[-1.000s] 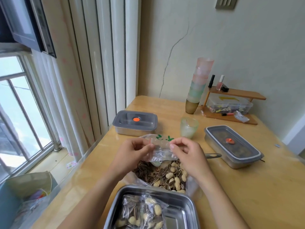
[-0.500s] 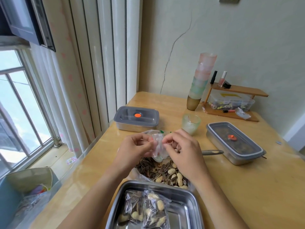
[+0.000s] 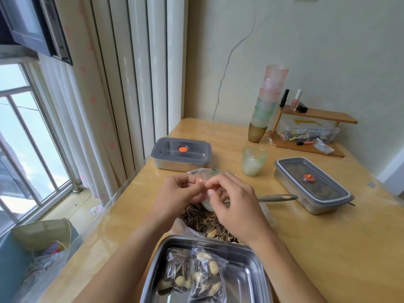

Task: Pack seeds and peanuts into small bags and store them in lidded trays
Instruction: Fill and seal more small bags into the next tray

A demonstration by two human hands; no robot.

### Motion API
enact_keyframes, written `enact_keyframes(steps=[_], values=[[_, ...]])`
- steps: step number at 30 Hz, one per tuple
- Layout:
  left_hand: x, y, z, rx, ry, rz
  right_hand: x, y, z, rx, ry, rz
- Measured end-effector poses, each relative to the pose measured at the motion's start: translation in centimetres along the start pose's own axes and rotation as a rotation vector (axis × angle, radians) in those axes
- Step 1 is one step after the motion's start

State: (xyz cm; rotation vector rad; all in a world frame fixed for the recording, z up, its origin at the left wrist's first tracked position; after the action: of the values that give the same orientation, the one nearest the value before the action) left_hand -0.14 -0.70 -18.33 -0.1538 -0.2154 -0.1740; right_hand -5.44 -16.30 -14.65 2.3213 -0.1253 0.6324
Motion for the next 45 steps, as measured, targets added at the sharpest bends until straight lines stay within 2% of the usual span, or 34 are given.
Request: enact_keyframes(steps=[4, 10, 16, 22, 27, 32, 38, 41, 45], values=[[-0.2, -0.4, 0.3, -0.109, 0.014, -0.052, 0.1, -0.2, 1.7, 0.158, -0.179, -0.031], [-0.4, -0.5, 0.5, -0.180, 0.006, -0.087, 0.3, -0.1, 2.5, 0.310, -0.327, -0.064], [-0.6, -1.0, 0.8, -0.103, -0.028, -0.126, 0.5, 0.3, 3.2, 0.404, -0.427, -0.035], [-0.7, -1.1, 0.8, -0.041, -0.049, -0.054, 0.1, 0.0, 2.4, 0.308, -0.359, -0.068], [-0.8, -1.3, 1.0, 0.050, -0.065, -0.108, 0.4, 0.5, 2.9, 0.162, -0.306, -0.036], [-0.9, -1.2, 1.0, 0.151, -0.111, -0.094, 0.1, 0.1, 2.4, 0.179, -0.284, -0.014], [-0.8, -1.1, 0.8, 0.254, -0.145, -0.120, 0.0, 0.0, 2.0, -0.052, -0.117, 0.078], [-0.8, -1.1, 0.9, 0.320, -0.149, -0.125, 0.0, -0.5, 1.8, -0.128, -0.033, 0.070], [-0.8, -1.3, 1.1, 0.354, -0.120, -0.125, 0.0, -0.7, 1.6, -0.179, -0.026, 0.016]])
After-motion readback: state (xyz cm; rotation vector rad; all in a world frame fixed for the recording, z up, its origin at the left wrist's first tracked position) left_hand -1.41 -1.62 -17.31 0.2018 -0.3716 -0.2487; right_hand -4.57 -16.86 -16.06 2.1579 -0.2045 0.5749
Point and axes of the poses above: each hand's wrist, its own x-axis towards the middle knuckle, its own y-axis out of the back of the hand, z = x × y, the point moved 3 cm from there along x, towards the middle knuckle, and after that the axes turned 10 degrees about -y, right-handed, at the moved point
